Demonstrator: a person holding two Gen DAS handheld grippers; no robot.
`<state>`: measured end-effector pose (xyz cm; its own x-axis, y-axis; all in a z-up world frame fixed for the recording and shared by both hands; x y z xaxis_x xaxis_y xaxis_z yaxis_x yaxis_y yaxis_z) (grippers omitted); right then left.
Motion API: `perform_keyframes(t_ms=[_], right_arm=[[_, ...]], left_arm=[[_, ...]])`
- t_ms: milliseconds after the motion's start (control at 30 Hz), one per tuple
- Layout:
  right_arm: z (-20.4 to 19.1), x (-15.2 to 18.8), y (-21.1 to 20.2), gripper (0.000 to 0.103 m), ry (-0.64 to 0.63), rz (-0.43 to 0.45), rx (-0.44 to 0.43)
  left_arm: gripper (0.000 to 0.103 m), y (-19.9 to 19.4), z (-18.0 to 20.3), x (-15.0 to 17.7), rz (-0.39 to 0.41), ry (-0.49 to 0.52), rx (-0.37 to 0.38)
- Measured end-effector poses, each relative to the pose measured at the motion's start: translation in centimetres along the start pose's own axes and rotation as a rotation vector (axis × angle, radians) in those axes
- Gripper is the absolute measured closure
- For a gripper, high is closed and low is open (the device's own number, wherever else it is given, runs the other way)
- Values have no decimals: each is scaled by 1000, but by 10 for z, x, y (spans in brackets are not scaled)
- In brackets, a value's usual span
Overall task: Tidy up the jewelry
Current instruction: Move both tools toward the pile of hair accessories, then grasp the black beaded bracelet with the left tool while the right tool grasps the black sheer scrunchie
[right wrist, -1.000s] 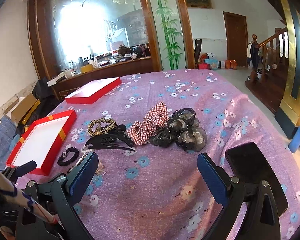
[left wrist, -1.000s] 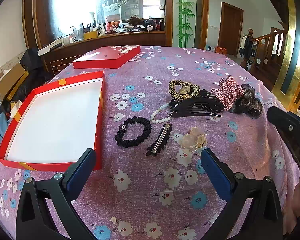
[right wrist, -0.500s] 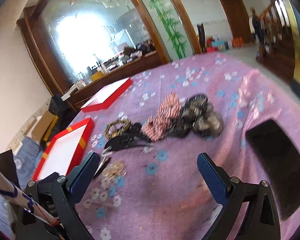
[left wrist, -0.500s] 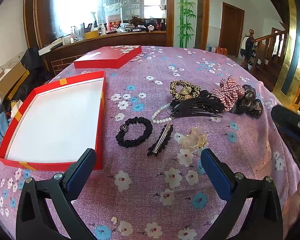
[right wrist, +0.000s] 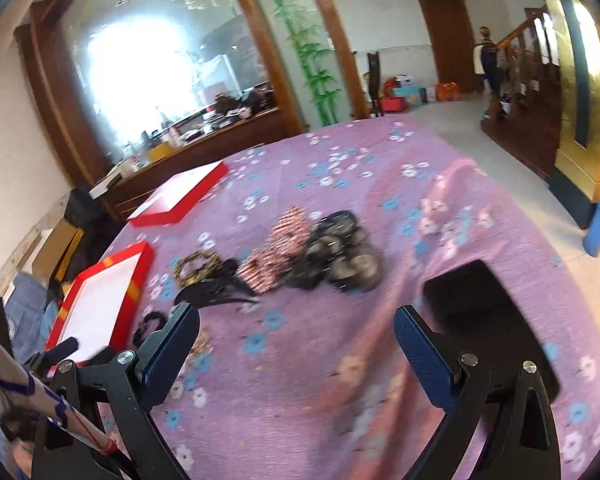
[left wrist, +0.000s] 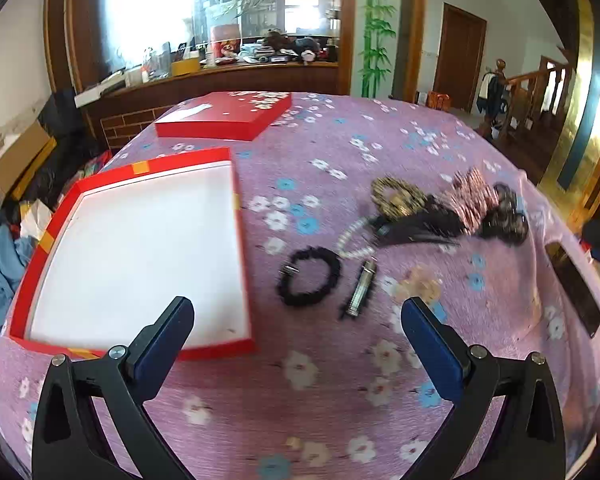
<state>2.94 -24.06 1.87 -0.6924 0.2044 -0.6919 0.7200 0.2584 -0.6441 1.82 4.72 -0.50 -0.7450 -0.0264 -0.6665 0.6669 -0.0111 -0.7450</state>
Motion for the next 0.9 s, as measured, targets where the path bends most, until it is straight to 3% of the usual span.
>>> perform_keyframes(t_ms=[100, 167, 233, 333, 433, 500, 633, 800, 900], right_arm=[[14, -5, -4, 3, 30, 15, 12], [20, -3, -4, 3, 52, 12, 12], [21, 1, 1, 3, 61, -8, 4], [18, 6, 5, 3, 54, -33, -7], [12, 8, 4, 3, 33, -39, -16], [7, 9, 3, 3, 16, -39, -17], [2, 13, 3, 3, -5, -43, -15], [9, 13, 2, 3, 1, -47, 2], [13, 10, 1, 3, 4, -46, 20]], left_arm=[[9, -7, -15, -8, -4, -16, 11], [31, -8, -20, -11, -19, -23, 35], [43, -3, -20, -11, -79, -37, 103], [45, 4, -16, -14, -135, -56, 172], [66, 14, -7, -22, -179, -27, 186], [67, 26, -4, -28, -208, -12, 153], [67, 59, 8, -30, -297, 45, 158], [69, 99, 6, -24, -380, 66, 90], [72, 110, 8, -22, -387, 82, 69]])
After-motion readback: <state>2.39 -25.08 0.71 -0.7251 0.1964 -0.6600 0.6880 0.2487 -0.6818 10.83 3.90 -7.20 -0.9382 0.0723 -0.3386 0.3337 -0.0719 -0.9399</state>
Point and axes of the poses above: each gripper's, at about its wrist camera, not at the fingertips, and y roughly the way its jaws point, z to its right, x to its underside, the point moved 9 cm from there along y, roughly the way its jaws point, and after that the axes turned 4 degrees about -z, right-handed, at the moved point
